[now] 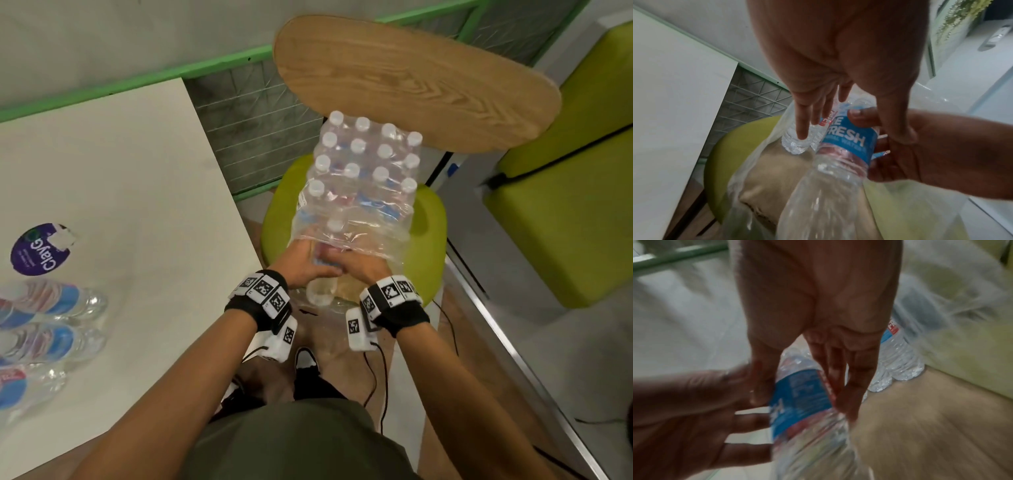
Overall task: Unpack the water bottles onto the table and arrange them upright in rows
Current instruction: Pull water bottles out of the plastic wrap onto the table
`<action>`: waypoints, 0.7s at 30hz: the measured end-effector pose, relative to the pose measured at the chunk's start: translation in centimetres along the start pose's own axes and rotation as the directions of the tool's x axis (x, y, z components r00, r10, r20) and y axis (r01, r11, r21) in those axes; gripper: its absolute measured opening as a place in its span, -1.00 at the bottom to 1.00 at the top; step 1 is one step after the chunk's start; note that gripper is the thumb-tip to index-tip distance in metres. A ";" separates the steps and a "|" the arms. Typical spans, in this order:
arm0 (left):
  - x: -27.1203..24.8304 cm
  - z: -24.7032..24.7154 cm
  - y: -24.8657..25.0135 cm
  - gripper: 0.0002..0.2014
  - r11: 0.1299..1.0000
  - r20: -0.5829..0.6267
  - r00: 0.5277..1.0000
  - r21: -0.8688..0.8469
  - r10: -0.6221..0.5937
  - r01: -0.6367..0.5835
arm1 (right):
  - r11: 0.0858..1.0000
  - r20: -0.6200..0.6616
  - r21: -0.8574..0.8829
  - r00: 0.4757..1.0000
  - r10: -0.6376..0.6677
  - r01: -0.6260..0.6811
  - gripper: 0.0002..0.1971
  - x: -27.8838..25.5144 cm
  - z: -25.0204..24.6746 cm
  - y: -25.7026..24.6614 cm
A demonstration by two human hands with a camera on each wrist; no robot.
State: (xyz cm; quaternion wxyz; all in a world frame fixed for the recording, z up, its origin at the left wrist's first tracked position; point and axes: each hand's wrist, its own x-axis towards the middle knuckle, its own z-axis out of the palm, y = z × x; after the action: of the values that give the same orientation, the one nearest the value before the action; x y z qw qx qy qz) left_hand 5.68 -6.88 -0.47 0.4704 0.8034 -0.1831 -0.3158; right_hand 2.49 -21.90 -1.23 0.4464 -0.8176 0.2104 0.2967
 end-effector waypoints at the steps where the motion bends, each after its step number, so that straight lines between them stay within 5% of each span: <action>1: 0.0 0.0 -0.1 -0.50 0.999 0.057 0.998 -0.040 -0.006 0.008 | 0.993 0.021 -0.115 1.000 0.007 -0.005 -0.50 -0.7 0.2 0.0; 3: 0.0 0.0 -1.0 -0.53 0.997 0.107 0.992 -0.027 -0.065 0.068 | 0.976 0.021 -0.214 0.999 -0.042 0.046 -0.43 -1.3 0.5 0.1; 5: -0.1 -0.5 -2.0 -0.44 0.993 0.093 0.989 -0.036 -0.112 0.115 | 0.986 0.091 -0.127 0.992 -0.092 0.104 -0.35 -1.0 0.8 -0.2; 7: -0.6 -1.2 -2.4 -0.29 0.984 0.080 0.982 -0.040 -0.169 0.172 | 0.979 0.121 -0.087 0.978 -0.172 0.183 -0.43 -0.3 0.7 -0.6; 9: -1.3 -1.8 -2.8 -0.30 0.982 0.077 0.979 0.033 -0.189 0.187 | 0.934 0.017 -0.254 0.966 -0.257 0.253 -0.65 0.4 0.4 -0.7; 11: -2.2 -2.4 -3.5 -0.27 0.982 0.094 0.978 0.051 -0.185 0.181 | 0.876 -0.077 -0.450 0.969 -0.234 0.176 -0.80 0.6 0.0 -0.6; 13: -3.0 -2.9 -4.2 -0.29 0.981 0.093 0.977 0.036 -0.191 0.189 | 0.678 0.026 -0.721 0.984 -0.179 0.142 -0.62 -0.5 0.3 -1.4; 15: -3.6 -3.3 -5.0 -0.34 0.980 0.068 0.977 0.012 -0.200 0.200 | 0.565 0.069 -0.815 0.989 -0.130 0.131 -0.54 -1.5 0.6 -2.6; 21: -4.4 -3.8 -6.1 -0.31 0.983 0.015 0.983 0.023 -0.184 0.184 | 0.600 0.094 -0.789 0.992 -0.090 0.129 -0.59 0.0 1.8 -3.4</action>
State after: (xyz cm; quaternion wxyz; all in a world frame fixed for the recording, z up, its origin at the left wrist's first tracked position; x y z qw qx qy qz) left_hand 5.04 1.14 -2.95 0.4292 0.8191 -0.1153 -0.3627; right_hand 4.00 -18.61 0.06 0.0599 -0.9351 -0.0031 0.3492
